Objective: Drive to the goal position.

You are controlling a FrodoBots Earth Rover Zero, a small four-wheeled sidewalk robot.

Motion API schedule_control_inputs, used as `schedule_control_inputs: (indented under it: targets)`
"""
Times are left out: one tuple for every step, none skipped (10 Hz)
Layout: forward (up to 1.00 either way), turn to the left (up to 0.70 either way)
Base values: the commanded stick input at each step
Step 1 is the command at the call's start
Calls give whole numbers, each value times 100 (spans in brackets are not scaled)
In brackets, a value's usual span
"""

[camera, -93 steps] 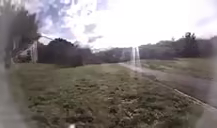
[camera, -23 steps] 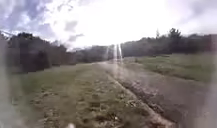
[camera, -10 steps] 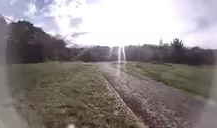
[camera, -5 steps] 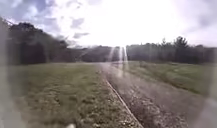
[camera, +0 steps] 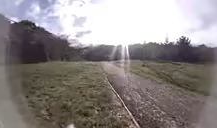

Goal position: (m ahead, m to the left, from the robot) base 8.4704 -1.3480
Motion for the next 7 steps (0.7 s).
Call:
schedule_control_inputs:
  targets:
    - [70, 0]
    - [70, 0]
    - [70, 0]
    - [70, 0]
    - [70, 0]
    - [70, 0]
    - [70, 0]
